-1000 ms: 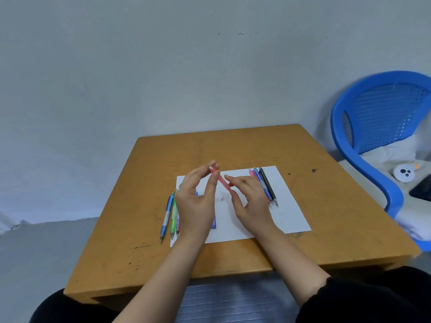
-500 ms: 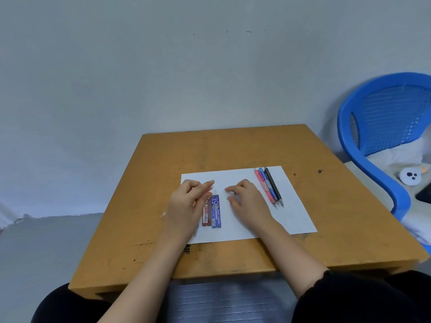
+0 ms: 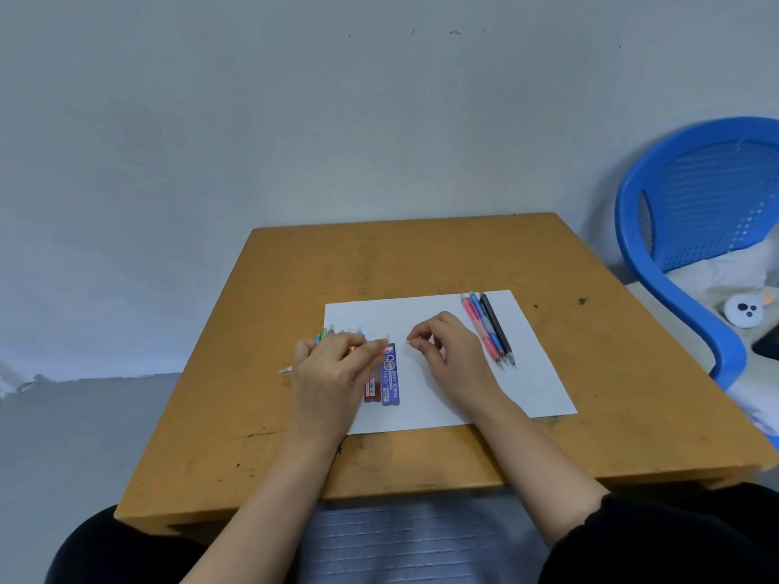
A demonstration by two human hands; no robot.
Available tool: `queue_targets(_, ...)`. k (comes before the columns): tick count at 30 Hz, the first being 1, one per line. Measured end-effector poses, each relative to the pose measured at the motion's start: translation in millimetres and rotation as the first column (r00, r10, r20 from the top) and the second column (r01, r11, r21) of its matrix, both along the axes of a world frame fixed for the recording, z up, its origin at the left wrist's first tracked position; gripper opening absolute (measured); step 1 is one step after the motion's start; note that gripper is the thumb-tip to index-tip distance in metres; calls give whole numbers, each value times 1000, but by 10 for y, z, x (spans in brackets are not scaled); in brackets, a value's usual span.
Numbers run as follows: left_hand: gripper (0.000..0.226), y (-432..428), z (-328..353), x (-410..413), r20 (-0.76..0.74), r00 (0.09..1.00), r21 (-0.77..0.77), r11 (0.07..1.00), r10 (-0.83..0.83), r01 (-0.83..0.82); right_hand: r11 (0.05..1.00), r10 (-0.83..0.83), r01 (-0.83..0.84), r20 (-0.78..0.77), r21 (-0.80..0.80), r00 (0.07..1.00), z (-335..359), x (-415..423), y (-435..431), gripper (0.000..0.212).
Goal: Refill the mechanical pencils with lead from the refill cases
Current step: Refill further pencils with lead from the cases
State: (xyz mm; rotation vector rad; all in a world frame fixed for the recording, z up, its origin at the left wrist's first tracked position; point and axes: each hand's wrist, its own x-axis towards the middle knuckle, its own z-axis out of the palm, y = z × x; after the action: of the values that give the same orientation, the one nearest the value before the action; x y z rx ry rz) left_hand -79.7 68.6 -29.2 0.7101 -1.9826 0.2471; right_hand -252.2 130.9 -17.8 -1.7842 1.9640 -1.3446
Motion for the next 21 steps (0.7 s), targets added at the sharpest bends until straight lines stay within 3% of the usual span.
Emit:
queue_targets(4,14,9,16,-1,-4,1000,-42,999,-21,21,994,91,-92,-9,-57,996,4,37,60,8)
queue_targets(13,15,84,63,-11,2,999,-62,997,-53,53,988,108,-110,-21,-108,994,-22,33,75,7)
queue_targets(18,8,118,63,-12,12,999,-101,994,-33,34,987,57,-69,-85,-145,995,-65,42,73,13)
queue_targets(21,15,123,52,-21,28,999,-111,993,-23,26,980,14,-41,-137,-196,991,-74,70,73,21)
